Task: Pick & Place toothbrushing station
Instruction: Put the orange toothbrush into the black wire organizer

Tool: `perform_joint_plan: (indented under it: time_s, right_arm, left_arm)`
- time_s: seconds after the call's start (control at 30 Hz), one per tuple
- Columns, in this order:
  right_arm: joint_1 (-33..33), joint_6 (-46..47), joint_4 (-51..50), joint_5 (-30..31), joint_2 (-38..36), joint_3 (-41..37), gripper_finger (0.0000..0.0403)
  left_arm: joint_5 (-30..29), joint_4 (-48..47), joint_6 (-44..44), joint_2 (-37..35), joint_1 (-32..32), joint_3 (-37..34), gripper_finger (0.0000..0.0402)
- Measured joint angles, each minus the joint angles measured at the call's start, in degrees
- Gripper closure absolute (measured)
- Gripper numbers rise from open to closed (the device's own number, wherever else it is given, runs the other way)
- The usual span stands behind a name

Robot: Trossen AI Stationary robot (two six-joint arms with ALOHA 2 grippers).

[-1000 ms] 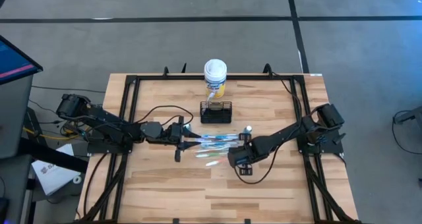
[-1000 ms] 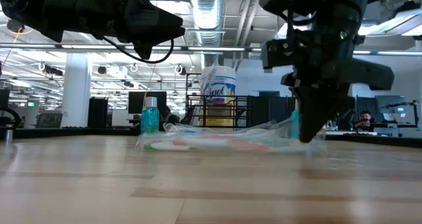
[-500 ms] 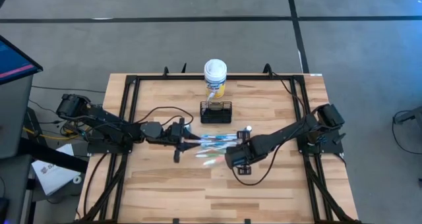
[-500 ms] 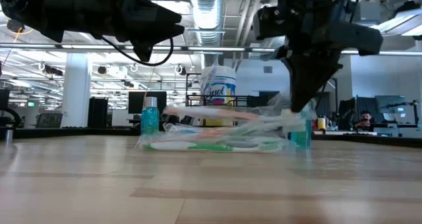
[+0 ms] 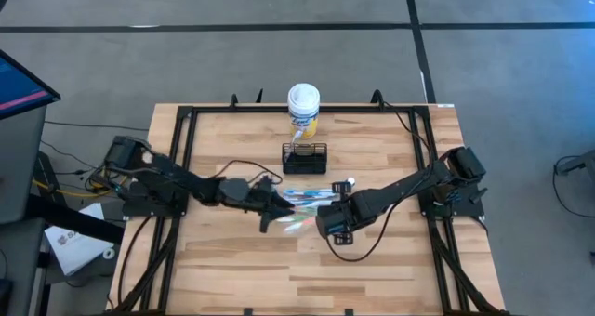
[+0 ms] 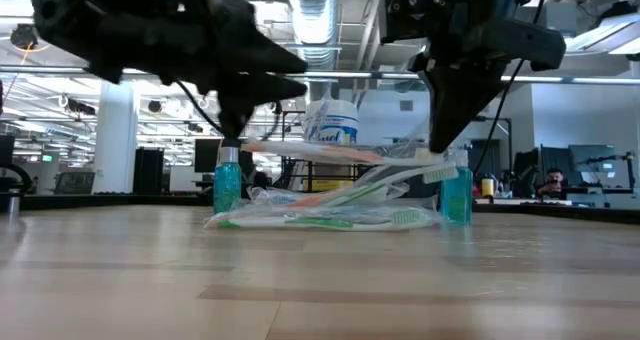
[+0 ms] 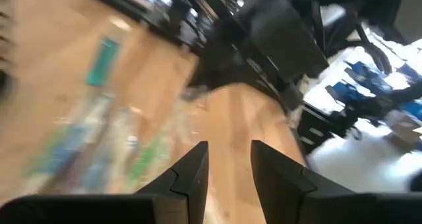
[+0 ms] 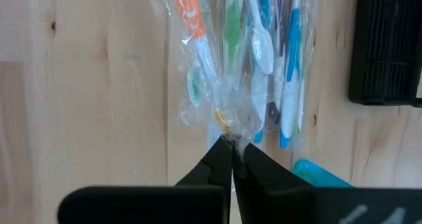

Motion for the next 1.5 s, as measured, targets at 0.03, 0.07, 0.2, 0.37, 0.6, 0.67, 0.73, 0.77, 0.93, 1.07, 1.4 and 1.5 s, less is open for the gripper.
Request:
perform_joint_plan:
  time_s: [0.03,0.07,0.2,0.37,0.6,0.67,0.73,0.77,0.93,1.07,1.4,1.5]
  right_arm:
    - [0.02,0.00,-0.35,0.09,0.00,0.00,0.0403]
    - [0.09,0.00,-0.50,0.09,0.00,0.00,0.0403]
    - [0.76,0.02,-1.25,1.33,0.01,0.00,0.0403]
    - [1.14,0.07,-1.62,1.57,0.02,0.00,0.0403]
    - [1.27,0.18,-1.58,4.06,0.00,0.00,0.0403]
    - [1.27,0.17,-1.56,4.22,0.00,0.00,0.0403]
    - [1.28,0.17,-1.45,4.24,0.02,0.00,0.0403]
    - [1.40,0.17,-1.46,4.25,0.01,0.00,0.0403]
    - [2.02,0.19,-1.54,5.30,0.00,0.11,0.0403]
    - [2.76,0.06,-1.61,6.66,0.02,1.73,0.0403]
    - [3.32,-1.49,-1.67,8.76,0.02,4.42,0.0403]
    - [3.32,-1.49,-1.65,8.74,0.02,4.42,0.0403]
  left_arm:
    - [1.53,0.16,-0.70,1.66,0.21,1.48,0.0293]
    - [2.83,0.28,-1.50,3.29,0.32,2.97,0.0293]
    - [5.76,-0.17,-1.97,8.38,0.95,8.31,0.0293]
    - [9.67,-10.13,-3.50,10.53,3.14,14.35,0.0293]
    - [13.03,-20.99,-4.66,10.48,4.97,18.98,0.0293]
    - [13.50,-21.35,-4.70,10.46,5.15,19.15,0.0293]
    - [13.50,-21.93,-4.70,10.46,5.16,19.35,0.0293]
    - [13.49,-22.35,-4.70,10.46,5.16,19.60,0.0293]
    - [12.38,-23.99,-4.70,10.46,5.62,19.68,0.0293]
    - [12.15,-24.86,-5.55,10.46,5.97,19.70,0.0293]
    - [15.43,-24.92,-8.11,10.46,5.90,19.70,0.0293]
    - [16.08,-24.47,-9.01,10.46,5.90,19.70,0.0293]
